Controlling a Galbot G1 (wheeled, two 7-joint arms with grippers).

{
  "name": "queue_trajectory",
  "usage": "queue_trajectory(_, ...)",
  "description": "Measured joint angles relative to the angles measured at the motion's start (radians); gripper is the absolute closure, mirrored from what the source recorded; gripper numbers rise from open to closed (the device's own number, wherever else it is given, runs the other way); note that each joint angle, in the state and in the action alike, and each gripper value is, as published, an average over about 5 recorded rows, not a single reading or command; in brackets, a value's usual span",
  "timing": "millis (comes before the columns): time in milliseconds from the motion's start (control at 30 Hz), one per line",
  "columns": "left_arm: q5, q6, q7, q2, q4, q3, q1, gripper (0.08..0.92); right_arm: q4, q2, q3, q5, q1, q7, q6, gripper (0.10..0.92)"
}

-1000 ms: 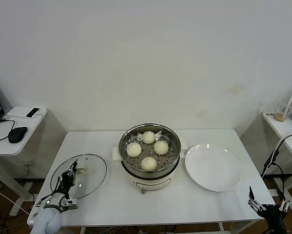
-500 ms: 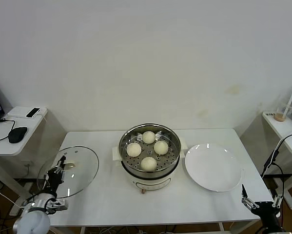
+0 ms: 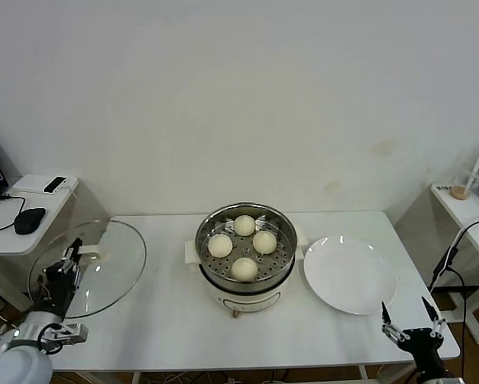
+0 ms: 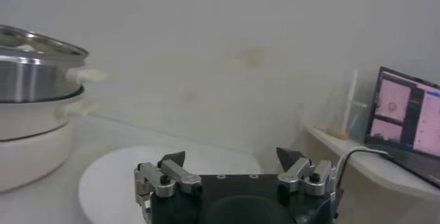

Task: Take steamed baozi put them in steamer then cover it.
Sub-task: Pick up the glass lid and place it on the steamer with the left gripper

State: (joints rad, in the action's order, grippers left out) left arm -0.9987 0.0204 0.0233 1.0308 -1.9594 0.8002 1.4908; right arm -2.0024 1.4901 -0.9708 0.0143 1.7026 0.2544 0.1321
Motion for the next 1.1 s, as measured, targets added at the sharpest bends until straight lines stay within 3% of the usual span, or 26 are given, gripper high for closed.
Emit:
queue_trajectory(467, -0.024, 0.135, -0.106, -0.058, -0.232, -0.190, -0.069, 0.861, 0.025, 0.000, 0.043, -0.062, 0.000, 0.014, 0.001, 0.203)
queue_trajectory(1100, -0.151, 0.302, -0.261, 0.025, -0.212, -0.592, -0.332, 0.861, 0.058, 0.025, 0.133, -0.171, -0.006, 0.018, -0.003, 0.203)
